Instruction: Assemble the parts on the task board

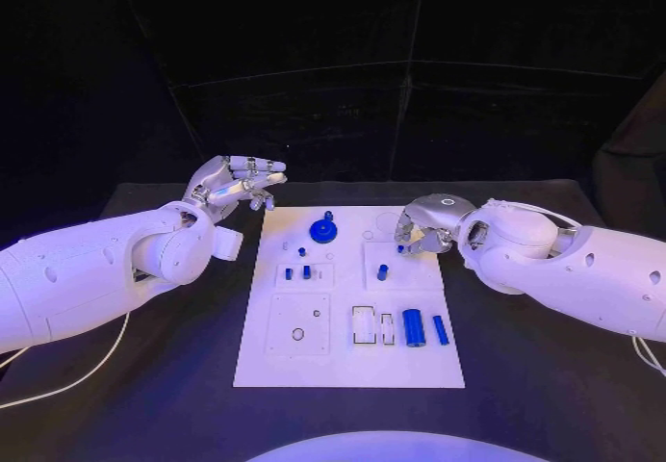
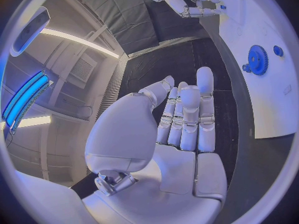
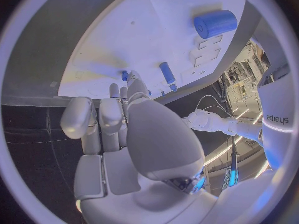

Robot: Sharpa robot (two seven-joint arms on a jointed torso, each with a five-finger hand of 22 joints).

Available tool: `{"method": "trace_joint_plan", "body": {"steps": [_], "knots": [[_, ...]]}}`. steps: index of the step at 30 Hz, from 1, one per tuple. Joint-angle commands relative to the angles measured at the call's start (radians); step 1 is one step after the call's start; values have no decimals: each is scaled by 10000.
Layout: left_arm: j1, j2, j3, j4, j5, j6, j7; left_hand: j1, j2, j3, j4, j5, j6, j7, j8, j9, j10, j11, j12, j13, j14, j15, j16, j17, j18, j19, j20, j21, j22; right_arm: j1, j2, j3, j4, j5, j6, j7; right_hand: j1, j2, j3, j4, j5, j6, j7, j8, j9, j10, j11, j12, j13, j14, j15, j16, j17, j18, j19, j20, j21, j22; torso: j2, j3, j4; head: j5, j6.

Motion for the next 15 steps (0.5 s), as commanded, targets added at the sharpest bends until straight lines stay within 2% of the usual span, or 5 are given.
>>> {"method": "trace_joint_plan", "body": {"steps": [1, 15], "knots": [[14, 4, 8, -3, 234, 141, 275, 33, 61, -51, -20, 3, 63, -7, 58, -18, 62, 9, 60, 12, -71, -1, -43, -28, 65, -67, 2, -60, -22, 6, 29, 2, -16, -107, 358, 34, 168, 27, 117, -15, -89, 31, 82, -62, 11, 53, 16, -64, -89, 226, 55, 79, 50, -21, 7, 97, 48, 21, 0, -1, 6, -12, -16], [14, -11, 7, -5, 237, 174, 221, 39, 58, -73, -38, 4, 32, 29, 56, -26, 26, 33, 85, 13, -155, 14, -142, -178, 60, -90, 8, -109, -53, -204, 191, 1, -172, -76, 572, 140, 668, 225, 813, -124, -445, 373, 0, -90, 24, 541, -74, -301, -628, 239, -23, 289, 159, -64, 134, 31, 212, 296, 1, -2, 6, 0, -70]]}}
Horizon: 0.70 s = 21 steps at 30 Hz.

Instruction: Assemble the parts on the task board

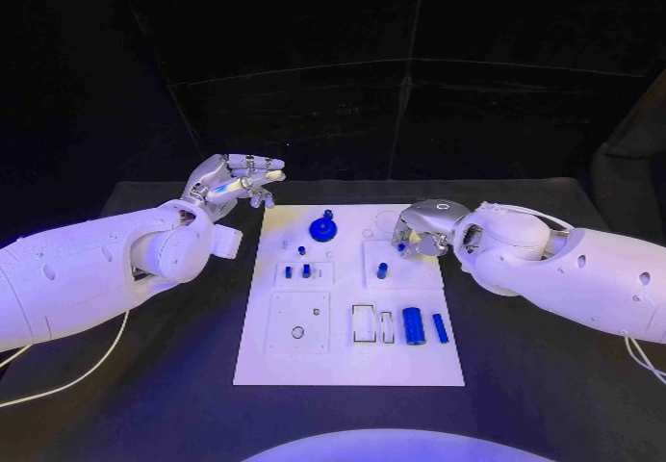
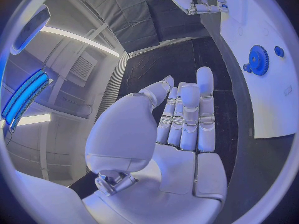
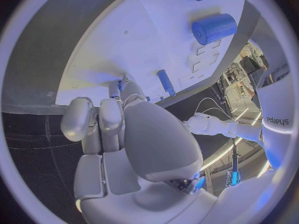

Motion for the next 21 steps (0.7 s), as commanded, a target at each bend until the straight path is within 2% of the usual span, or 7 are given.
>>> {"method": "trace_joint_plan", "body": {"steps": [1, 10, 17, 18, 19, 20, 21], "knots": [[14, -4, 8, 7, 88, 137, 204, 38, 58, -45, -10, 4, 33, 29, 56, -13, 26, 33, 50, 14, -70, 28, -63, -8, 61, -90, 8, -33, -17, -59, 37, -10, -39, -56, 285, 95, 145, 55, 173, -20, -94, 122, 0, -42, 15, 149, -6, -85, -86, 239, -31, 51, 5, -66, 106, -11, 56, 40, -4, -1, 0, 23, -20], [14, -9, 8, 0, 88, 160, 178, 46, 63, -53, -21, 5, 25, 38, 60, -15, 10, 41, 66, 16, -120, 35, -123, -99, 59, -103, 12, -59, -33, -131, 121, -10, -165, -51, 392, 52, 310, 131, 955, -93, -381, 353, -39, -82, 10, 466, -51, -266, -377, 228, -78, 134, 14, -75, 124, -57, 97, 94, -3, 3, -6, 21, -49], [14, -14, 8, -16, 88, 176, 142, 49, 63, -59, -27, 5, 17, 43, 61, -16, -1, 46, 73, 16, -150, 39, -160, -156, 58, -110, 14, -74, -43, -154, 131, -9, -197, -50, -160, -11, 470, 169, 2215, -363, -876, 508, -37, -132, 5, 704, -49, -413, -572, 245, -102, 280, 107, -93, 160, -84, 163, 194, -9, 7, -2, 4, -54], [14, -17, 8, -17, 88, 176, 139, 49, 63, -59, -27, 5, 17, 43, 61, -16, -1, 46, 73, 16, -150, 39, -160, -156, 58, -110, 14, -74, -43, -155, 125, -9, -186, -50, -277, -4, 420, 115, 2469, -398, -903, 519, -34, -144, 3, 732, -45, -442, -588, 244, -95, 296, 108, -96, 162, -79, 173, 207, -7, 5, -2, 4, -63], [14, -20, 8, -18, 88, 177, 135, 49, 63, -59, -27, 5, 17, 43, 61, -16, -1, 46, 73, 16, -150, 39, -160, -156, 58, -110, 14, -74, -43, -156, 117, -8, -166, -49, -384, 7, 216, -87, 2986, -446, -926, 533, -27, -164, 1, 776, -14, -503, -602, 236, -94, 321, 102, -100, 158, -63, 185, 218, -6, 6, -2, 5, -57], [14, -22, 7, -21, 88, 179, 130, 49, 63, -59, -27, 5, 17, 43, 61, -16, -1, 46, 73, 16, -150, 39, -160, -156, 58, -110, 14, -74, -43, -157, 106, -8, -141, -41, -489, 20, -254, -567, 3945, -532, -963, 544, -6, -195, -3, 841, 40, -617, -609, 219, -101, 360, 78, -102, 145, -37, 205, 233, -7, 6, -1, 6, -51], [14, -23, 7, -24, 88, 178, 125, 49, 63, -59, -27, 5, 17, 43, 61, -16, -1, 46, 73, 16, -150, 39, -160, -156, 58, -110, 14, -74, -43, -157, 95, -7, -114, -31, -569, 32, -386, -593, 4271, -554, -939, 586, 2, -170, 6, 889, 4, -619, -596, 217, -80, 366, 65, -89, 144, -55, 210, 238, -8, 6, -2, 5, -52]]}}
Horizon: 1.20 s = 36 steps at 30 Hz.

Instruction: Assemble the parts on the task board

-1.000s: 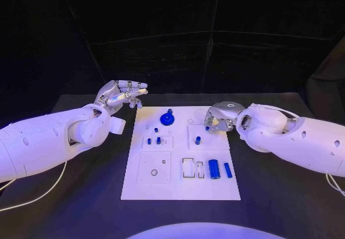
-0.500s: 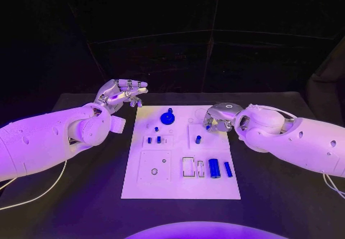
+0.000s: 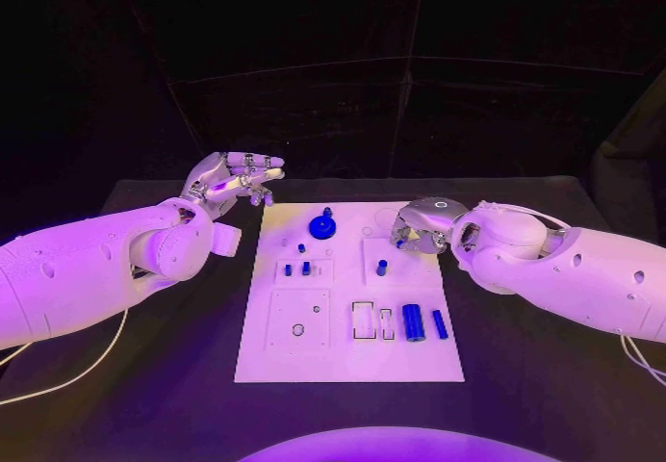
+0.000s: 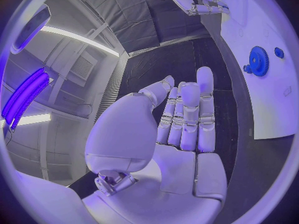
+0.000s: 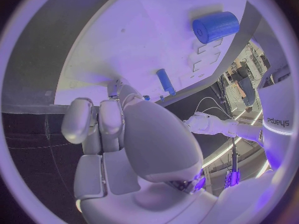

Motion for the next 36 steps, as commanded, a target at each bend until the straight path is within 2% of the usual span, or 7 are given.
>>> {"method": "trace_joint_plan", "body": {"steps": [1, 5, 10, 20, 28, 32, 36], "knots": [[14, -11, 8, -7, 54, 126, 118, 49, 63, -59, -27, 5, 18, 44, 61, -9, 0, 45, 36, 17, -42, 2, -14, -9, 61, -82, -14, -36, -9, -53, -48, -47, 89, 23, -439, 6, -539, -464, 1115, -122, -13, 129, 17, -17, 12, 166, -65, -64, 36, 176, -31, 52, -40, -85, 41, -21, 39, 20, -7, -3, -4, -2, 2], [14, -19, 7, -11, 54, 127, 105, 49, 63, -59, -27, 5, 18, 44, 61, -9, 0, 45, 36, 17, -42, 2, -14, -9, 61, -82, -14, -36, -9, -52, -204, -43, 368, 95, -720, 16, -1308, -992, 2490, -490, -29, 177, 18, -8, 21, 244, -135, -109, 48, 167, 4, 93, -95, -83, 39, -27, 64, 41, -9, -12, 4, -11, 5], [14, -28, 7, -15, 54, 135, 85, 59, 62, -64, -40, 5, 9, 48, 63, -10, -15, 50, 45, 17, -66, 5, -40, -45, 61, -90, -11, -54, -20, -47, -438, -35, 729, 203, -1097, -3, -1741, -1160, 3054, -745, -20, 215, -5, 0, 28, 284, -106, -111, 56, 166, -22, 124, -119, -93, 40, -12, 77, 54, -16, -14, -5, -19, 13], [15, -41, 7, 6, 54, 144, 68, 63, 57, -72, -50, 5, -4, 54, 62, -13, -32, 56, 53, 16, -85, 9, -61, -73, 61, -96, -8, -69, -31, -34, -846, -6, 1360, 297, -1807, -27, -1953, -1274, 3286, -927, 40, 234, -9, 3, 31, 301, -109, -109, 60, 168, -24, 154, -118, -97, 48, -14, 94, 79, -9, -11, 2, -17, 42], [15, -55, 7, 41, 54, 132, 64, 63, 57, -72, -50, 5, -4, 54, 62, -13, -32, 56, 53, 16, -85, 9, -61, -73, 61, -96, -8, -69, -31, -30, -982, 35, 2268, 441, -2176, 55, -2025, -1312, 3369, -1000, 77, 236, -5, 2, 31, 298, -106, -113, 60, 171, -24, 173, -108, -97, 50, -16, 102, 89, -8, -15, 15, 135, -10], [15, -27, 7, 68, 54, 136, 64, 63, 57, -72, -50, 5, -4, 54, 62, -13, -32, 56, 53, 16, -85, 9, -61, -73, 61, -96, -8, -69, -31, -32, -747, 41, 2747, 528, -2256, 180, -2051, -1321, 3408, -1034, 101, 233, -2, -1, 30, 296, -104, -115, 60, 173, -23, 184, -101, -100, 56, -17, 111, 104, -7, -14, 15, 255, -32], [16, -3, 7, 83, 54, 130, 58, 63, 57, -72, -50, 5, -4, 54, 62, -13, -32, 56, 53, 16, -85, 9, -61, -73, 61, -96, -8, -69, -31, -34, -404, 39, 2845, 616, -2170, 266, -2065, -1325, 3418, -1042, 106, 232, 1, -1, 30, 294, -102, -116, 60, 174, -22, 188, -98, -99, 54, -17, 109, 99, -10, -30, 15, 376, -107]]}}
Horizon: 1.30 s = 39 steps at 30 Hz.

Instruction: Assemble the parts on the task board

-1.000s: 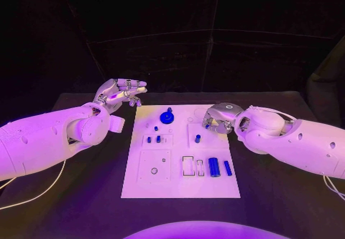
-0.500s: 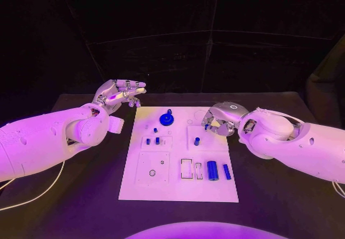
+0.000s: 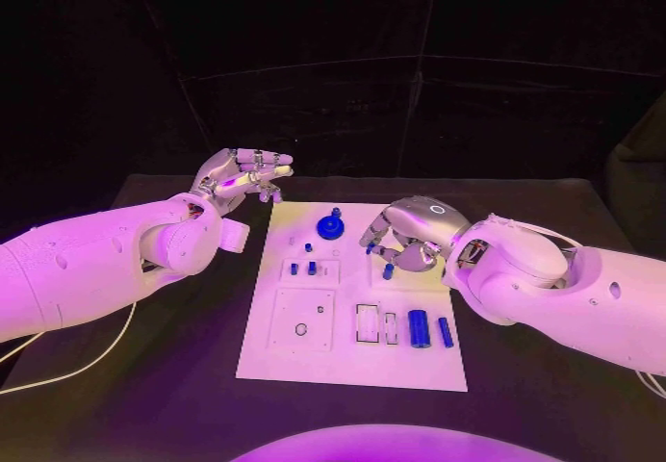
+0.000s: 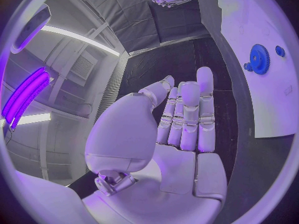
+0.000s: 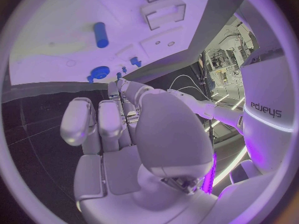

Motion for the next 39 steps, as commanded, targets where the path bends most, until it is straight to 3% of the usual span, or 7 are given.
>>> {"method": "trace_joint_plan", "body": {"steps": [1, 5, 10, 13, 20, 26, 39], "knots": [[16, 33, 9, 39, 41, 101, 69, 62, 58, -31, -8, 4, -3, 54, 62, -15, -31, 56, 53, 11, -87, 8, -61, -10, 61, -62, 27, -33, -9, 13, 249, 3, 44, 190, -208, 240, -125, -7, 67, 12, 49, 88, -2, 1, 1, 40, 29, -62, 14, 175, -23, 43, 12, -99, 53, -20, 65, 4, 5, -18, -1, 117, -64], [17, 81, 9, 52, 41, 101, 63, 66, 58, -36, -15, 5, -16, 60, 61, -17, -48, 61, 59, 10, -100, 12, -74, -28, 61, -66, 29, -47, -18, -41, 718, -11, -79, 206, 2, 334, -155, -10, 79, 4, 55, 84, 4, -1, 0, 33, 34, -66, 13, 174, -20, 41, 4, -98, 50, -19, 63, -3, 15, -22, 0, 238, -115], [19, 125, 9, 70, 41, 98, 51, 66, 58, -36, -15, 5, -16, 60, 61, -17, -48, 61, 59, 10, -100, 12, -74, -28, 61, -66, 29, -47, -18, -388, 1228, -31, -332, 42, 253, 422, -179, -14, 84, 0, 57, 80, 8, -3, -1, 28, 38, -69, 13, 174, -18, 41, 0, -96, 44, -18, 58, -14, 10, -16, -39, 390, -178], [19, 160, 9, 76, 41, 105, 46, 66, 58, -36, -15, 5, -16, 60, 61, -17, -48, 61, 59, 10, -100, 12, -74, -28, 61, -66, 29, -47, -18, -639, 1580, -51, -593, -58, 454, 479, -205, -30, 90, -21, 61, 69, 11, -8, -3, 17, 40, -75, 11, 171, -15, 34, -17, -95, 39, -16, 54, -23, 16, 1, -16, 446, -216], [21, 223, 9, 96, 41, 118, 34, 66, 58, -36, -15, 5, -16, 60, 61, -17, -48, 61, 59, 10, -100, 12, -74, -28, 61, -66, 29, -47, -18, -1020, 2014, -73, -993, -170, 797, 536, -226, -44, 90, -36, 63, 62, 14, -10, -3, 10, 43, -78, 11, 171, -13, 38, -14, -95, 38, -15, 54, -23, 11, -7, 4, 574, -308], [22, 250, 9, 92, 41, 127, 24, 66, 58, -36, -15, 5, -16, 60, 61, -17, -48, 61, 59, 10, -100, 12, -74, -28, 61, -66, 29, -47, -18, -1196, 2231, -83, -1201, -238, 985, 563, -239, -48, 88, -40, 63, 61, 17, -11, -3, 7, 45, -79, 11, 171, -11, 40, -12, -95, 38, -15, 56, -20, 14, 7, -24, 701, -370], [22, 273, 8, 63, 41, 148, -2, 59, 59, -47, -16, 4, -27, 67, 62, -19, -64, 68, 67, 9, -116, 18, -92, -58, 60, -70, 34, -61, -28, -1294, 2368, -97, -1321, -365, 1172, 562, -259, -52, 85, -47, 64, 58, 20, -11, -3, 5, 47, -80, 12, 170, -9, 38, -20, -93, 32, -13, 49, -34, 19, 7, -19, 793, -446]]}}
